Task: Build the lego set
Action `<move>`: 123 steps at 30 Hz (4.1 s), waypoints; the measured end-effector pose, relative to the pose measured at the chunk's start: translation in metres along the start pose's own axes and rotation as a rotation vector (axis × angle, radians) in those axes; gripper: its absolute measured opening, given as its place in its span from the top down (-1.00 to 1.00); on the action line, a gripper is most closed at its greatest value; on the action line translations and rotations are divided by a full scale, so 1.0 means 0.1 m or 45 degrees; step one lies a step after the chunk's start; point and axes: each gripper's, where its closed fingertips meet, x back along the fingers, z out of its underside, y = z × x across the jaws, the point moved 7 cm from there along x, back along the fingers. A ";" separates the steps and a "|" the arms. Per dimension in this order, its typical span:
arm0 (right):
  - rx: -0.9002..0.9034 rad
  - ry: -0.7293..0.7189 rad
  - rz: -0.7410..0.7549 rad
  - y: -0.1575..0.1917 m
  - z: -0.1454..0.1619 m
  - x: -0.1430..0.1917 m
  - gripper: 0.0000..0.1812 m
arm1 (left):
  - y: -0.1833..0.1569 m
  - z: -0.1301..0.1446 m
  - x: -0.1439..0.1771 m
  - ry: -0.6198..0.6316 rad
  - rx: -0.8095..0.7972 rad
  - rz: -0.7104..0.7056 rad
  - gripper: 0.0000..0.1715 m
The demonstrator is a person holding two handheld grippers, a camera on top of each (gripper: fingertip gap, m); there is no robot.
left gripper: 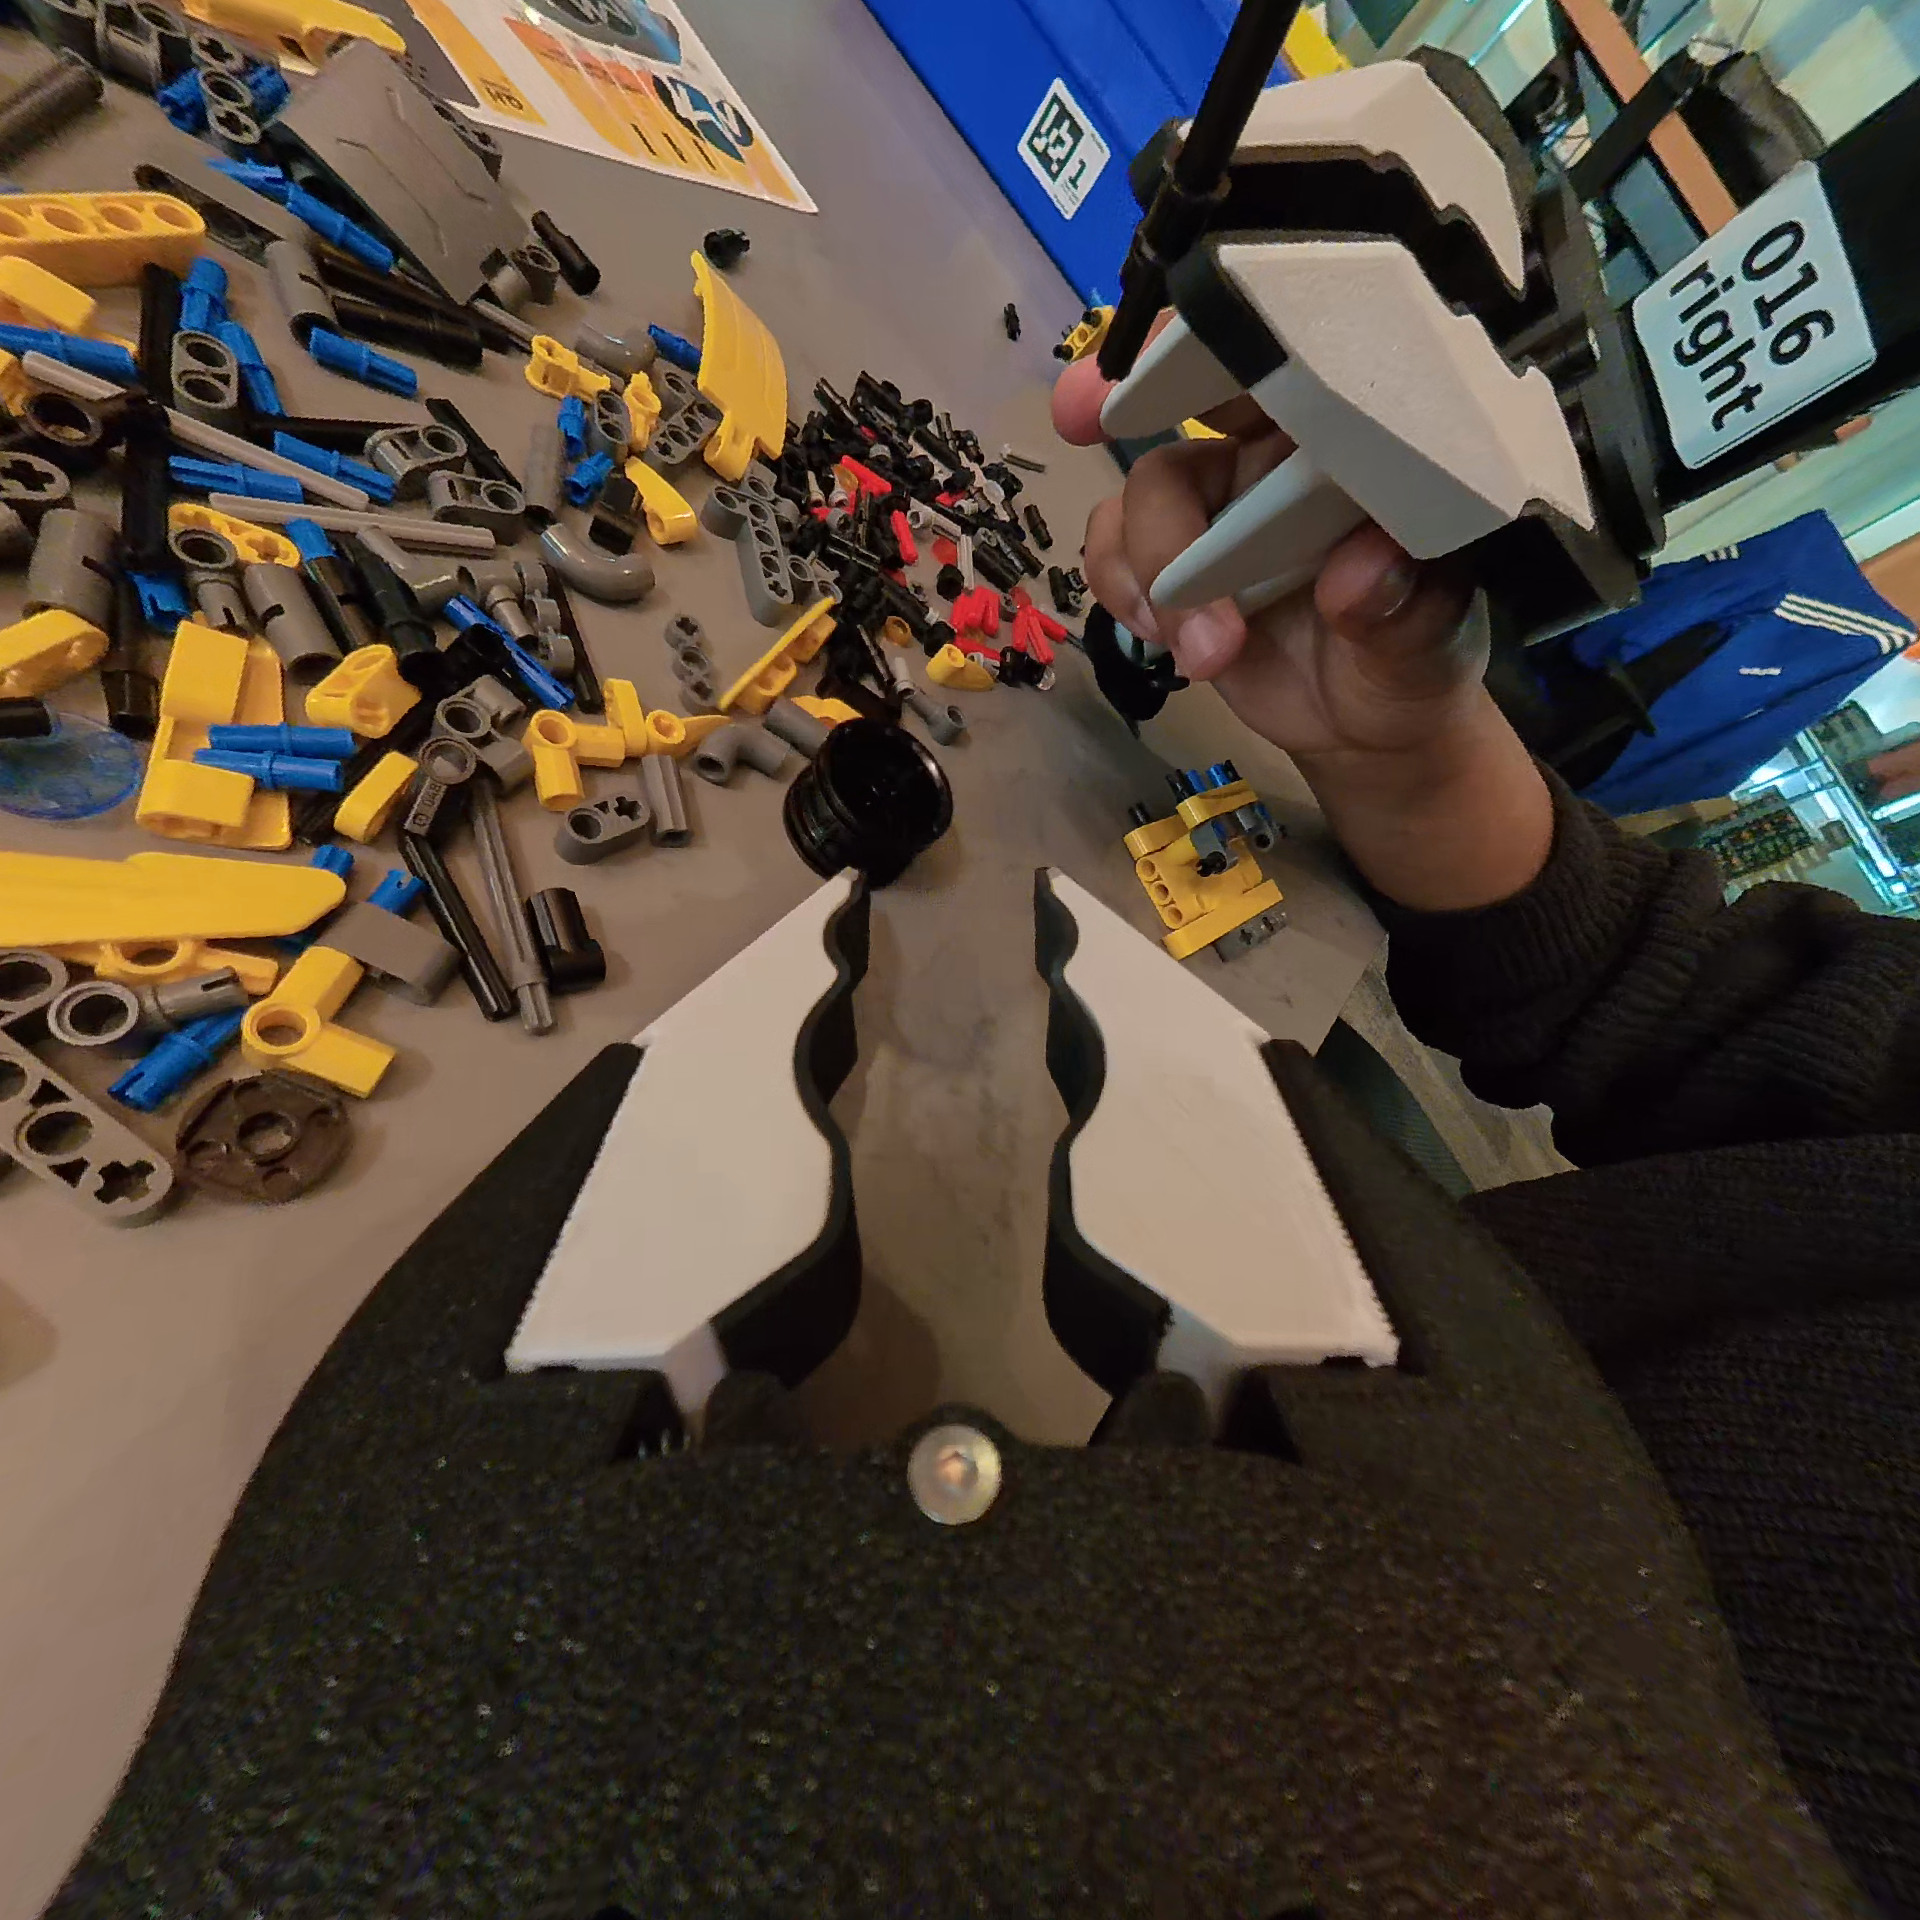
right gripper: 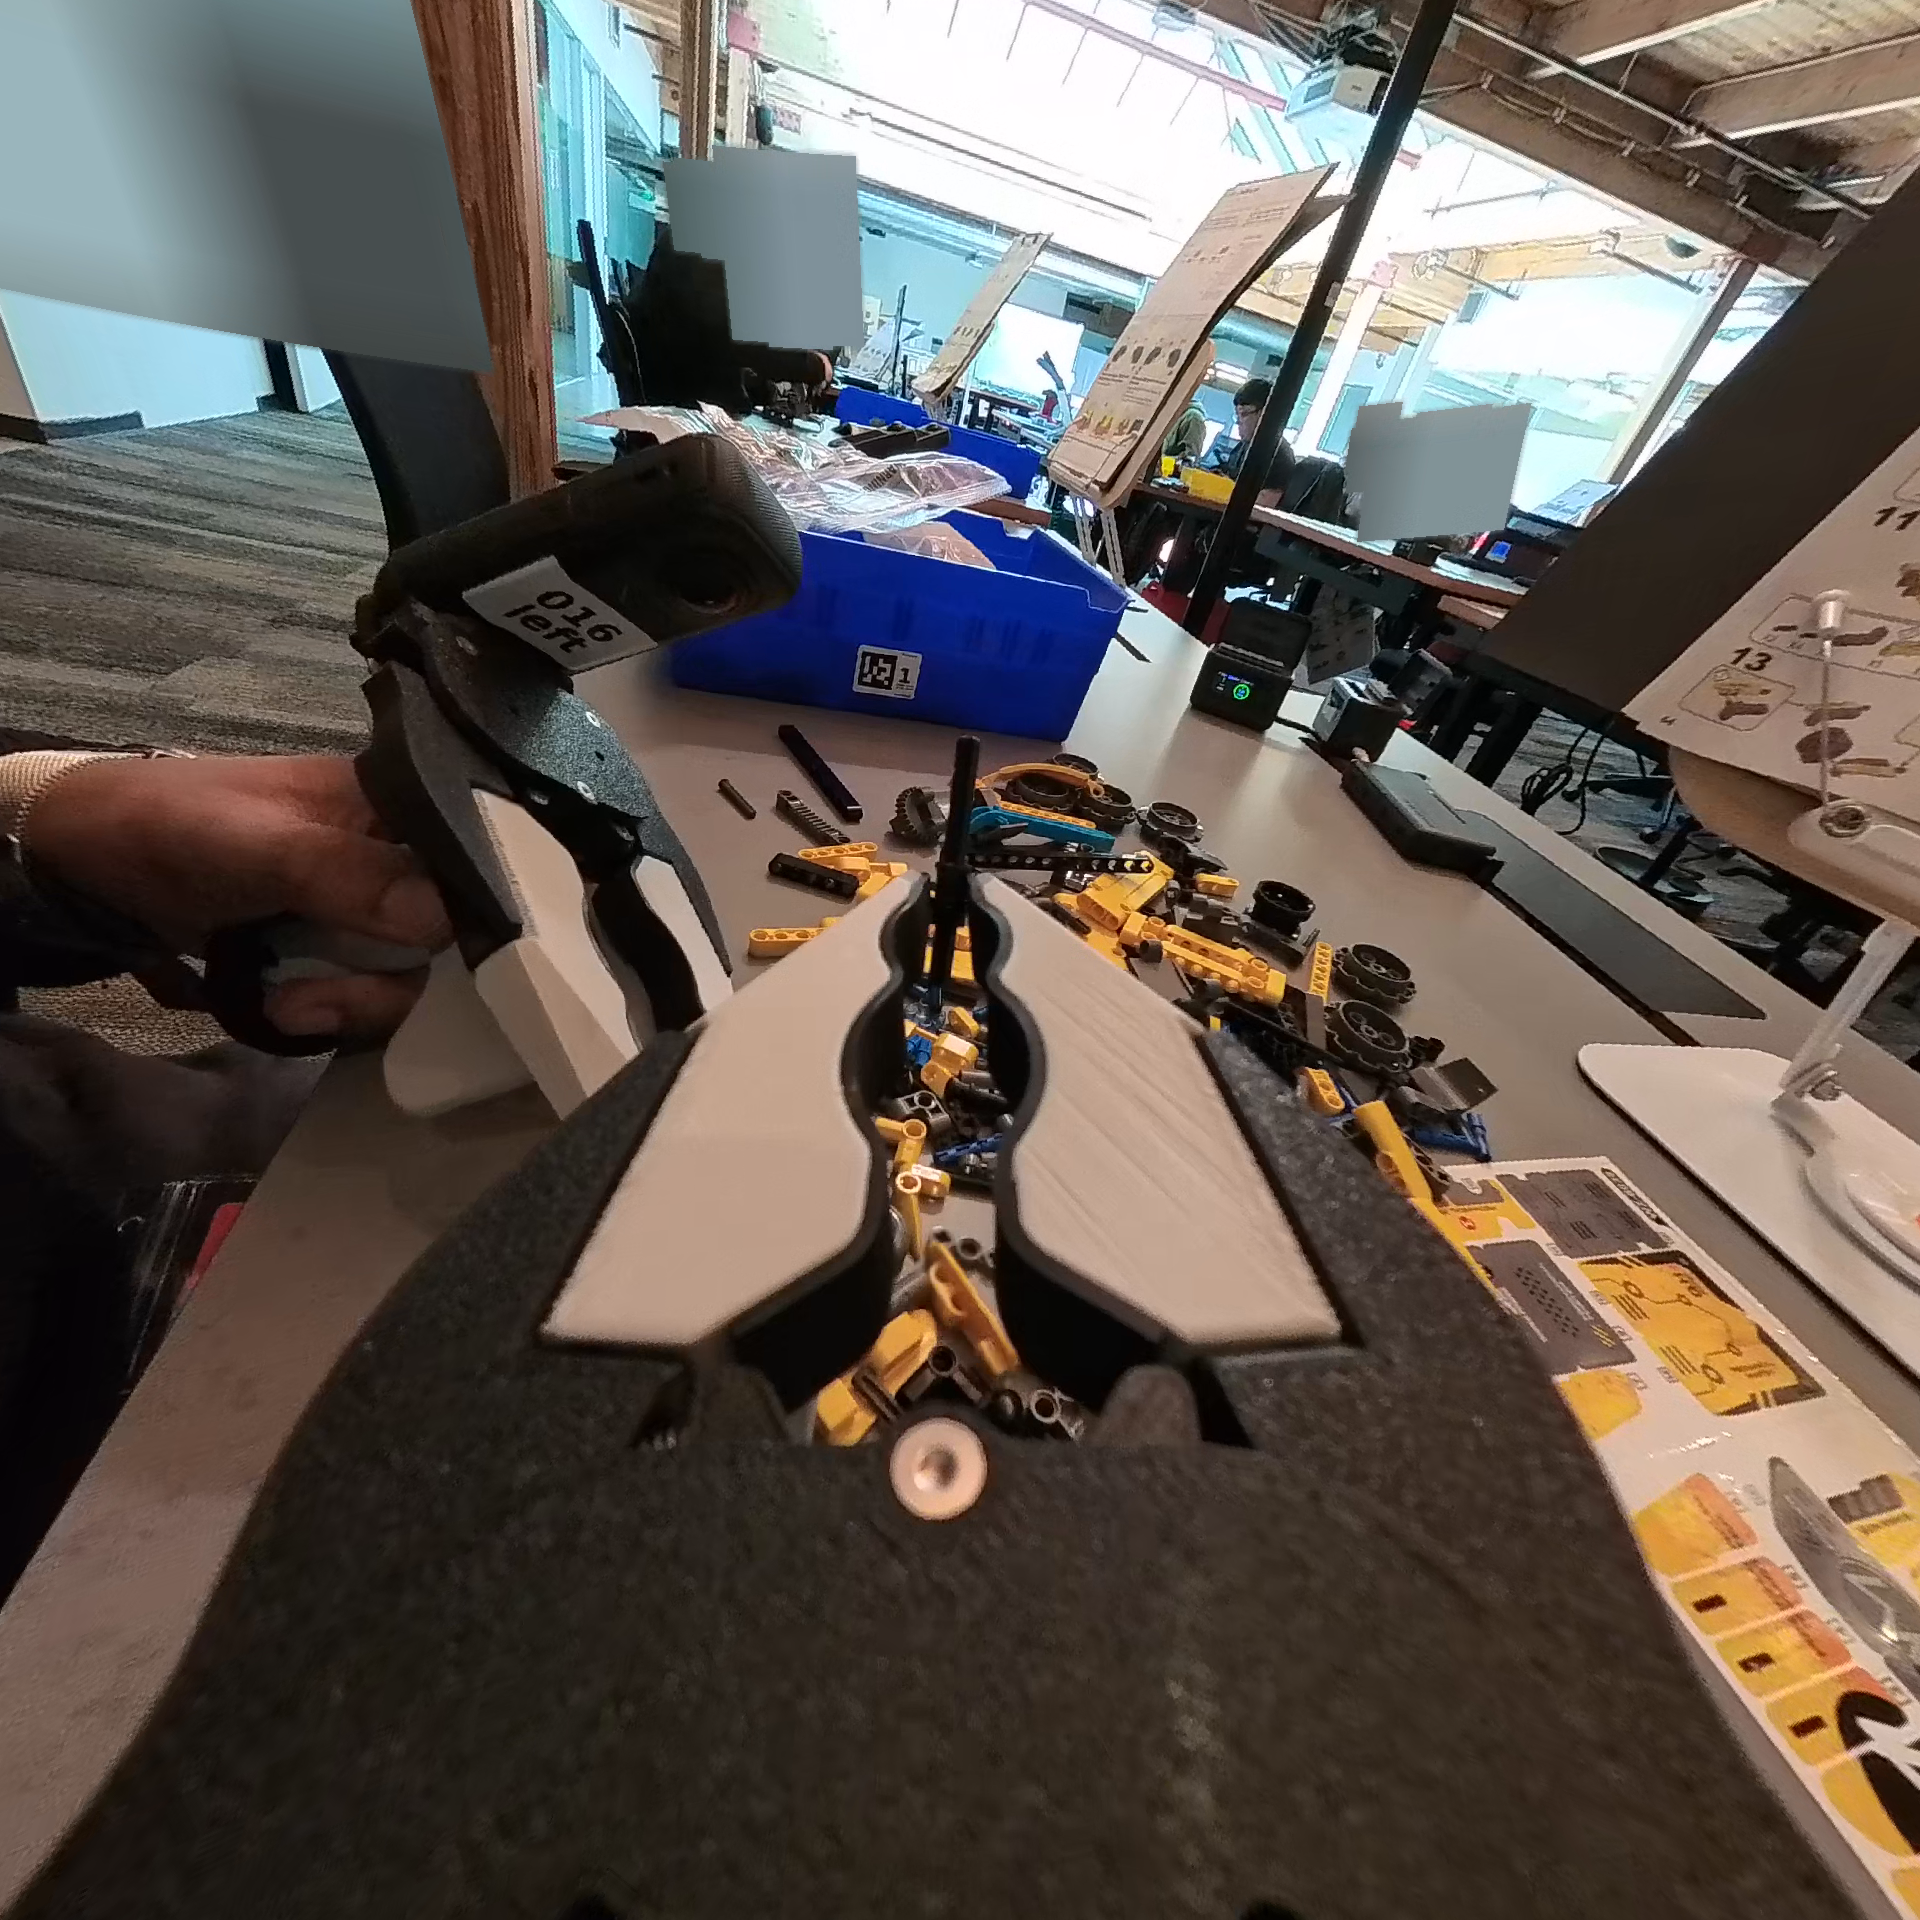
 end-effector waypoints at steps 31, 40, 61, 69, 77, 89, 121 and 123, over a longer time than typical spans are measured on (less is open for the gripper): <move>-0.535 -0.369 -0.317 -0.03 -0.20 0.12 0.93 | -0.27 -0.31 0.28 -0.485 -0.164 0.148 0.64; -0.648 -0.427 -0.356 -0.09 -0.21 0.16 0.93 | -0.41 -0.44 0.34 -0.625 -0.390 0.032 0.65; -0.512 -0.371 -0.375 0.07 -0.22 0.08 0.92 | -0.48 -0.52 0.22 -0.567 -0.450 0.049 0.84; -0.485 -0.372 -0.357 0.06 -0.22 0.09 0.92 | -0.49 -0.52 0.27 -0.603 -0.466 0.040 0.94; -0.468 -0.372 -0.354 0.07 -0.23 0.09 0.92 | -0.47 -0.53 0.32 -0.657 -0.453 0.042 0.94; -0.452 -0.366 -0.342 0.06 -0.23 0.09 0.93 | -0.46 -0.53 0.35 -0.682 -0.446 0.065 0.93; -0.538 -0.350 -0.069 -0.30 -0.19 0.45 0.94 | -0.06 -0.59 0.25 -0.640 -0.266 0.243 0.88; -0.560 -0.340 -0.068 -0.31 -0.18 0.46 0.94 | -0.03 -0.60 0.25 -0.639 -0.238 0.251 0.87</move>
